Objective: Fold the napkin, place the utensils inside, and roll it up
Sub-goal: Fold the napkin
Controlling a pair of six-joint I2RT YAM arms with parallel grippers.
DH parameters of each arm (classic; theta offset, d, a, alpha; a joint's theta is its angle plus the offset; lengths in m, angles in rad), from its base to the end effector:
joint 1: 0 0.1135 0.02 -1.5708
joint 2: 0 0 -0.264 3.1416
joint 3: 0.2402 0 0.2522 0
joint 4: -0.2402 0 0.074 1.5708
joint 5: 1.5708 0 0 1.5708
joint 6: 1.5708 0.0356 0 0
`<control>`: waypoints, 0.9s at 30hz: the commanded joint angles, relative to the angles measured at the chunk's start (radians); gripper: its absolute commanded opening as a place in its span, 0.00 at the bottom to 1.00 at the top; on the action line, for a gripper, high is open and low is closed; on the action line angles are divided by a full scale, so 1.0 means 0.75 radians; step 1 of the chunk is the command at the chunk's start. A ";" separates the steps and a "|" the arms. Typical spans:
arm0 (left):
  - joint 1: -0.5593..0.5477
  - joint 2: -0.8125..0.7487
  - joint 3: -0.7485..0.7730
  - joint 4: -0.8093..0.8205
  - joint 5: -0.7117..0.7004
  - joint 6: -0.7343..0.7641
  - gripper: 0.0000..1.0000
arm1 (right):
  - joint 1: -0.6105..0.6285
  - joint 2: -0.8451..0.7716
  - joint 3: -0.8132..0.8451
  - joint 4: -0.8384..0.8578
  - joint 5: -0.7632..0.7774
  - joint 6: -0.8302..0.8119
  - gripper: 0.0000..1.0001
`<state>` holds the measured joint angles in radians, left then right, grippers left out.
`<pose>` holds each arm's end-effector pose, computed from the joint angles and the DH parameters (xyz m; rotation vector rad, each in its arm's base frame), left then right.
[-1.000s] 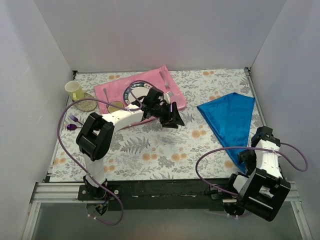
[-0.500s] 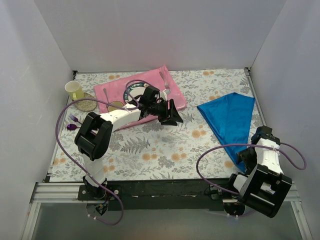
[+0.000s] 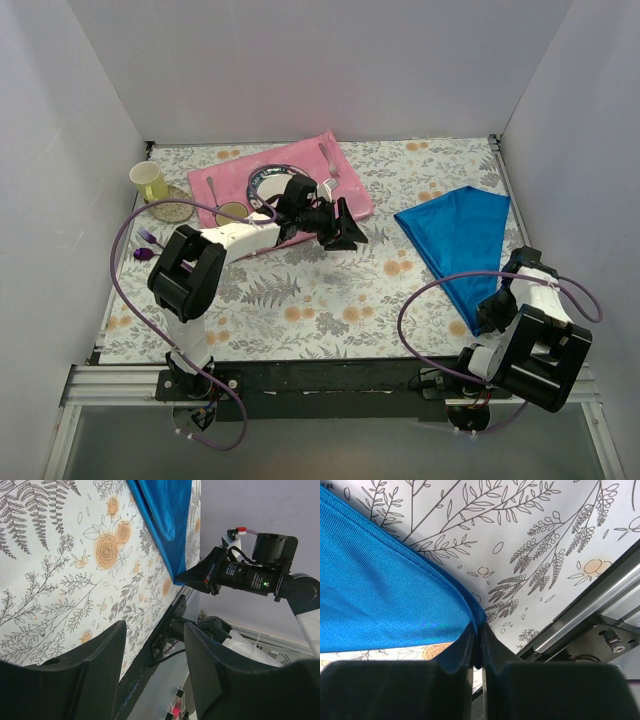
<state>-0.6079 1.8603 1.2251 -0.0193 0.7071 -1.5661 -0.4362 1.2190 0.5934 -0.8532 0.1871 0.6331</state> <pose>0.3220 -0.2522 0.2079 0.7528 -2.4417 1.5289 0.1538 -0.0790 0.1580 1.5501 2.5920 -0.2683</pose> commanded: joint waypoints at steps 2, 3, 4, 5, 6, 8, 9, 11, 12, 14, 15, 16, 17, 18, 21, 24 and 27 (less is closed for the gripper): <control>0.021 -0.077 -0.014 0.071 0.014 -0.025 0.49 | 0.003 -0.036 0.004 0.015 -0.026 -0.024 0.08; 0.023 -0.071 -0.012 0.075 0.021 -0.023 0.49 | 0.003 -0.046 0.004 0.011 -0.035 -0.030 0.05; 0.023 -0.067 -0.012 0.075 0.027 -0.023 0.49 | 0.005 -0.054 0.011 0.002 -0.037 -0.030 0.01; 0.023 -0.057 -0.012 0.075 0.033 -0.023 0.49 | 0.005 -0.065 0.025 0.004 -0.067 -0.038 0.01; 0.023 -0.053 -0.012 0.077 0.037 -0.027 0.49 | 0.011 -0.081 0.033 0.006 -0.086 -0.048 0.01; 0.023 -0.044 -0.016 0.089 0.045 -0.037 0.49 | 0.033 -0.087 0.078 0.013 -0.116 -0.085 0.01; 0.023 -0.038 -0.018 0.101 0.049 -0.041 0.49 | 0.048 -0.091 0.098 0.015 -0.123 -0.103 0.01; 0.023 -0.036 -0.020 0.105 0.055 -0.041 0.49 | 0.089 -0.093 0.147 0.029 -0.129 -0.157 0.01; 0.025 -0.036 -0.026 0.110 0.055 -0.041 0.49 | 0.101 -0.089 0.204 0.035 -0.125 -0.173 0.01; 0.029 -0.032 -0.026 0.112 0.070 -0.041 0.49 | 0.138 -0.077 0.260 0.031 -0.108 -0.222 0.01; 0.031 -0.026 -0.028 0.112 0.072 -0.041 0.49 | 0.150 -0.055 0.315 0.027 -0.106 -0.241 0.01; 0.033 -0.024 -0.026 0.114 0.076 -0.041 0.49 | 0.164 -0.038 0.340 0.017 -0.112 -0.253 0.01; 0.037 -0.022 -0.024 0.114 0.082 -0.039 0.49 | 0.168 -0.028 0.362 0.007 -0.131 -0.279 0.01; 0.037 -0.020 -0.024 0.114 0.086 -0.039 0.49 | 0.173 -0.008 0.385 0.000 -0.129 -0.282 0.01; 0.043 -0.014 -0.024 0.122 0.098 -0.037 0.49 | 0.187 0.015 0.440 0.015 -0.157 -0.312 0.01; 0.050 -0.008 -0.030 0.124 0.113 -0.039 0.49 | 0.228 0.054 0.514 0.025 -0.182 -0.339 0.01; 0.056 -0.004 -0.036 0.130 0.121 -0.041 0.49 | 0.262 0.107 0.597 0.027 -0.215 -0.351 0.01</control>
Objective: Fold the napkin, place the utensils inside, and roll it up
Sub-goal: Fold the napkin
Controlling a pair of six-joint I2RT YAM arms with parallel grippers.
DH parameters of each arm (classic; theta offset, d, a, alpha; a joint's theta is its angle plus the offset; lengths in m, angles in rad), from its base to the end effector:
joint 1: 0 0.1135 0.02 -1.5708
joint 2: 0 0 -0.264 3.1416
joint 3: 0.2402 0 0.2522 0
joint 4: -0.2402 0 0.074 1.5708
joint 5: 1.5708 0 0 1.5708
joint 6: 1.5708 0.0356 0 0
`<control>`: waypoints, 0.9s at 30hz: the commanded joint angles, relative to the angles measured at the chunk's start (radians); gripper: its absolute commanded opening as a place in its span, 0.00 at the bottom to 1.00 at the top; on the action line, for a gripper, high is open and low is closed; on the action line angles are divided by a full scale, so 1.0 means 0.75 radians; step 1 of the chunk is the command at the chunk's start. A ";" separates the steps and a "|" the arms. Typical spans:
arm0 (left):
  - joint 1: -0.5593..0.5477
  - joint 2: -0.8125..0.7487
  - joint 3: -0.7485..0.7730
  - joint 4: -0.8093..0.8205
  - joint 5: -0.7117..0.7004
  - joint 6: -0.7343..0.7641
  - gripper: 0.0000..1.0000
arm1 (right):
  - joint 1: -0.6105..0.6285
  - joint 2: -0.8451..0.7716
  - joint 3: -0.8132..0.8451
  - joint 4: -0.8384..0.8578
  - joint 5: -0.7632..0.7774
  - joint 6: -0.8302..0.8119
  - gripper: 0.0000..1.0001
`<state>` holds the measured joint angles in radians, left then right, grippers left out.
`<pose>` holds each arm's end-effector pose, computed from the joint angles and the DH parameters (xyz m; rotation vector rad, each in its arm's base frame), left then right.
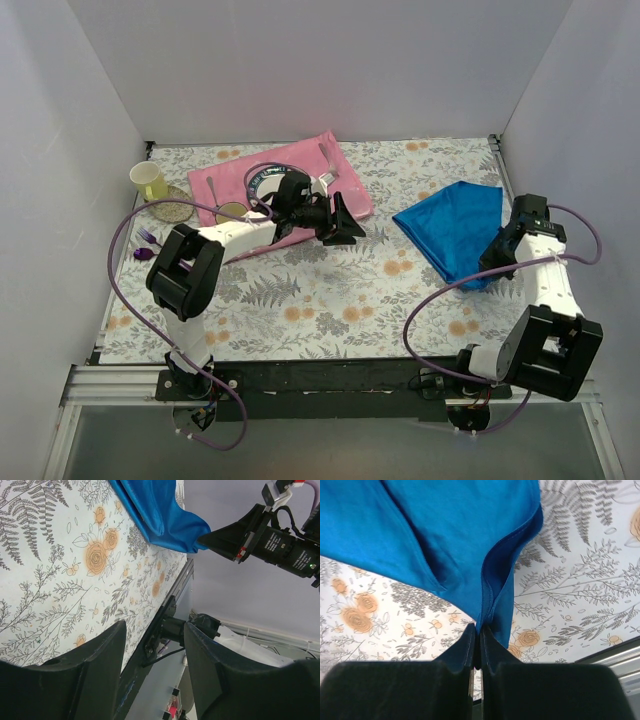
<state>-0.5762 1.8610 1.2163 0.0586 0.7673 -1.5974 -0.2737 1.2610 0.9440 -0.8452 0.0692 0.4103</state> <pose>0.3307 -0.2443 0.2121 0.7293 -2.3798 1.6119 0.2251 -0.0658 0.2451 0.9336 2.5642 -0.0557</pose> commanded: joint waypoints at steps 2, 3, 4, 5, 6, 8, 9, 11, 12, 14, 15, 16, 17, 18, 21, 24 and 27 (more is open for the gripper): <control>0.022 0.000 -0.031 0.026 0.049 0.003 0.49 | 0.064 0.076 0.195 0.031 -0.080 -0.056 0.01; 0.028 0.000 -0.035 0.024 0.051 0.003 0.49 | 0.080 0.106 0.220 0.031 -0.084 -0.058 0.01; 0.028 -0.002 -0.039 0.024 0.055 0.005 0.49 | 0.087 0.120 0.248 0.031 -0.084 -0.044 0.01; 0.032 -0.002 -0.049 0.022 0.057 0.007 0.49 | 0.093 0.155 0.289 0.035 -0.125 -0.040 0.01; 0.036 -0.004 -0.051 0.020 0.061 0.007 0.49 | 0.103 0.172 0.312 0.045 -0.137 -0.038 0.01; 0.042 -0.007 -0.063 0.018 0.063 0.011 0.49 | 0.117 0.221 0.373 0.057 -0.160 -0.023 0.01; 0.042 -0.007 -0.065 0.016 0.063 0.013 0.49 | 0.142 0.239 0.392 0.059 -0.160 -0.019 0.01; 0.044 -0.009 -0.071 0.010 0.065 0.017 0.49 | 0.166 0.290 0.422 0.073 -0.180 -0.017 0.01; 0.044 -0.011 -0.073 0.008 0.065 0.019 0.49 | 0.191 0.311 0.455 0.074 -0.188 -0.019 0.01; 0.044 -0.011 -0.073 0.004 0.063 0.019 0.49 | 0.216 0.372 0.488 0.086 -0.217 -0.044 0.01; 0.046 -0.009 -0.071 0.002 0.061 0.019 0.49 | 0.242 0.394 0.531 0.082 -0.221 -0.054 0.01; 0.046 -0.009 -0.071 0.000 0.061 0.021 0.49 | 0.256 0.419 0.553 0.070 -0.239 -0.066 0.01; 0.046 -0.009 -0.071 0.000 0.059 0.019 0.49 | 0.285 0.468 0.576 0.061 -0.246 -0.095 0.01; 0.044 -0.011 -0.071 0.000 0.059 0.019 0.49 | 0.299 0.493 0.625 0.057 -0.246 -0.113 0.01; 0.046 -0.013 -0.075 -0.009 0.053 0.023 0.49 | 0.330 0.566 0.680 0.051 -0.225 -0.156 0.01; 0.044 -0.017 -0.084 -0.015 0.051 0.025 0.49 | 0.349 0.626 0.705 0.078 -0.280 -0.177 0.01; 0.044 -0.017 -0.088 -0.013 0.051 0.025 0.49 | 0.363 0.693 0.748 0.086 -0.305 -0.197 0.01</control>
<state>-0.5461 1.8626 1.1648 0.0563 0.7959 -1.5932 -0.0113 1.7378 1.4361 -0.8040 -0.1177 0.3084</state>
